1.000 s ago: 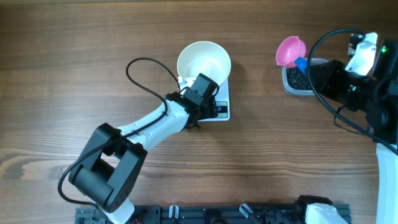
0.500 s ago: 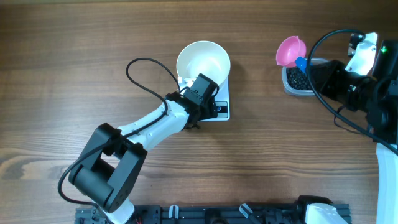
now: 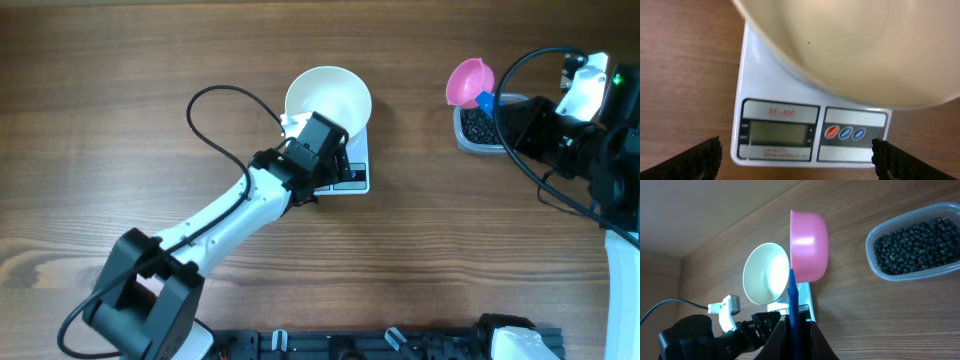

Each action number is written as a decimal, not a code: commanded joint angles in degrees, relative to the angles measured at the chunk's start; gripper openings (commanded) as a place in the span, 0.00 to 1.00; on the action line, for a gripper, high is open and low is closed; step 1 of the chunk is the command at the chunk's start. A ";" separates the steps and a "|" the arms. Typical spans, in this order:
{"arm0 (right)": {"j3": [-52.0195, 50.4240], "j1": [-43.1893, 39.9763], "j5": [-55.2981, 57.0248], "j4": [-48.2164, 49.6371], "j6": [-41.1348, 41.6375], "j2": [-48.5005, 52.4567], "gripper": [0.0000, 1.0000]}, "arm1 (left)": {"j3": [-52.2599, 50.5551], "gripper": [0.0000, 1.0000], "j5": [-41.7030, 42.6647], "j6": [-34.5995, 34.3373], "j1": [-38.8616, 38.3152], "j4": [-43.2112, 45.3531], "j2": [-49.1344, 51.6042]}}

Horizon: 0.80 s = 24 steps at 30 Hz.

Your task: Scoop item into bowl and weigh 150g on scale

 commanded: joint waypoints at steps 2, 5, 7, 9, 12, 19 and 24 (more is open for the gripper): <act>1.20 0.04 0.87 -0.13 -1.18 -0.15 0.04 | -0.94 1.00 0.92 -8.59 -0.87 -2.89 -0.37; 1.20 0.04 0.90 -0.15 -1.22 -0.15 0.04 | -3.80 1.00 -1.42 -14.21 -2.36 -1.99 0.07; 1.20 0.04 0.90 -0.22 -1.22 -0.15 0.04 | -5.77 1.00 -1.18 -15.72 -3.26 -2.01 0.07; 1.20 0.04 0.90 -0.24 -1.22 -0.15 0.04 | -6.14 1.00 -1.22 -15.69 -4.70 -1.97 -0.33; 1.20 0.04 0.90 -0.39 -1.22 -0.15 0.05 | -6.12 1.00 -1.27 -14.29 -5.84 -1.97 -2.93; 1.20 0.04 0.90 -0.20 -1.22 -0.15 0.04 | -7.65 1.00 -9.57 -12.94 -7.56 -5.86 -9.92; 1.20 0.04 0.90 0.28 -1.22 -0.09 0.04 | -11.02 1.00 -10.01 -13.18 -7.54 7.82 -5.66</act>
